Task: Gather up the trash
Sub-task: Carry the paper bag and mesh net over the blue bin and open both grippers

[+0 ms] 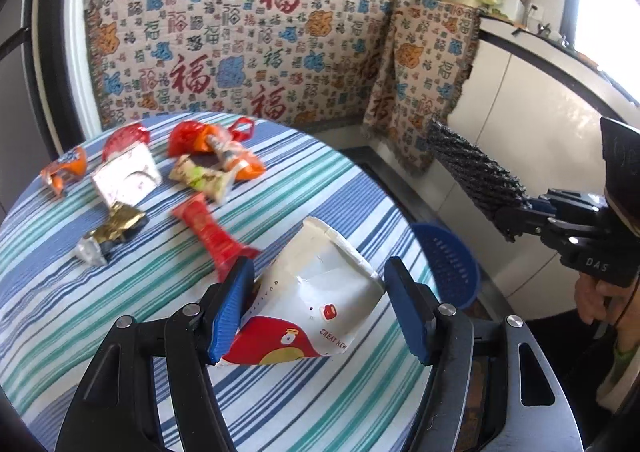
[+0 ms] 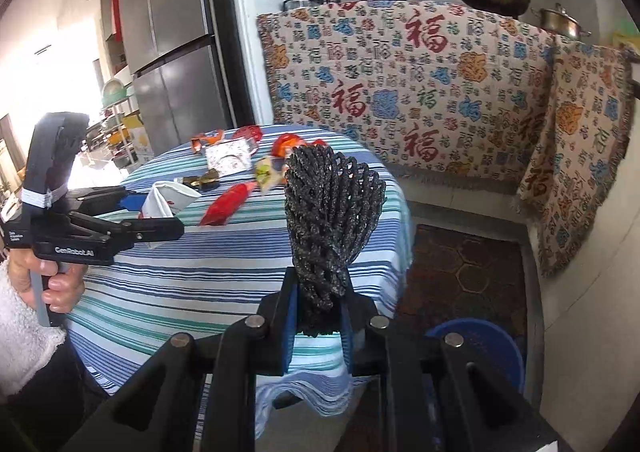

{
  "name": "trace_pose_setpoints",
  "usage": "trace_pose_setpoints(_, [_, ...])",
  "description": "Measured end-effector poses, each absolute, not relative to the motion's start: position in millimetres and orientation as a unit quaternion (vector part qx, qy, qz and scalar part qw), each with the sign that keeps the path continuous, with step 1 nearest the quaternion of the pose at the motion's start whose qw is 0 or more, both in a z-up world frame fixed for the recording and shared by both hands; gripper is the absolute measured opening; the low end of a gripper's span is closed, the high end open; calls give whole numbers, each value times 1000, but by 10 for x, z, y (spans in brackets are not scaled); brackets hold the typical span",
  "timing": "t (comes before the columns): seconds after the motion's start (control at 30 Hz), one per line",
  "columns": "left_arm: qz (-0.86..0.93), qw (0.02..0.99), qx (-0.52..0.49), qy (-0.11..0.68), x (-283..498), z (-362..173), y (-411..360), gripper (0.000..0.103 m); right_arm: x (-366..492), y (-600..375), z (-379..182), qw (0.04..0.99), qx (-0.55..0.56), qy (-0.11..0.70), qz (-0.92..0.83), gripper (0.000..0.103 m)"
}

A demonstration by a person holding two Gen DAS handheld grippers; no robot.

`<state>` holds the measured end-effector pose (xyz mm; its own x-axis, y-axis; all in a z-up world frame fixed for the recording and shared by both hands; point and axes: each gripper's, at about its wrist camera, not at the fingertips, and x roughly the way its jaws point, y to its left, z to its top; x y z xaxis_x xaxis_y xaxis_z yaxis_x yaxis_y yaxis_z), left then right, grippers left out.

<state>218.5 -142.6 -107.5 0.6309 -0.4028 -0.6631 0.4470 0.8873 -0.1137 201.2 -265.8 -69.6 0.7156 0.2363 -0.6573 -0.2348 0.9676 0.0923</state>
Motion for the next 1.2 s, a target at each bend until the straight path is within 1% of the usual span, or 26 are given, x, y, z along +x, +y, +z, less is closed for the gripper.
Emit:
trace_pose_setpoints(0.17, [-285, 891, 37, 352, 2277, -971, -2095, 69, 1927, -3217, -790, 927, 14, 371, 49, 18])
trace_pose_setpoints(0.3, [-320, 876, 34, 360, 2419, -1021, -2632, 69, 1839, -3588, -936, 920, 31, 391, 5, 18])
trace_pose_setpoints(0.47, [-350, 857, 32, 377, 2593, -1264, -3244, 69, 1733, -4012, -1190, 907, 48, 416, -40, 18])
trace_pose_setpoints(0.63, [-363, 839, 19, 404, 2832, -1584, -3693, 69, 1726, -4366, -1475, 891, 76, 444, -63, 18])
trace_pose_setpoints(0.8, [-373, 826, 19, 423, 3004, -1797, -4059, 70, 1809, -4639, -1735, 876, 92, 468, -69, 18])
trace_pose_setpoints(0.9, [-375, 822, 25, 428, 3078, -1902, -4218, 72, 1866, -4749, -1871, 870, 107, 477, -68, 19])
trace_pose_setpoints(0.97, [-378, 817, 23, 435, 3130, -1983, -4287, 71, 1879, -4800, -1936, 868, 112, 478, -69, 19])
trace_pose_setpoints(1.03, [-381, 811, 20, 445, 3183, -2055, -4327, 71, 1888, -4831, -1999, 868, 113, 478, -70, 21])
trace_pose_setpoints(1.1, [-383, 806, 16, 451, 3235, -2112, -4365, 73, 1904, -4830, -2033, 869, 111, 477, -75, 23])
trace_pose_setpoints(1.2, [-377, 804, 9, 459, 3311, -2189, -4409, 76, 1922, -4826, -2069, 870, 103, 477, -76, 39])
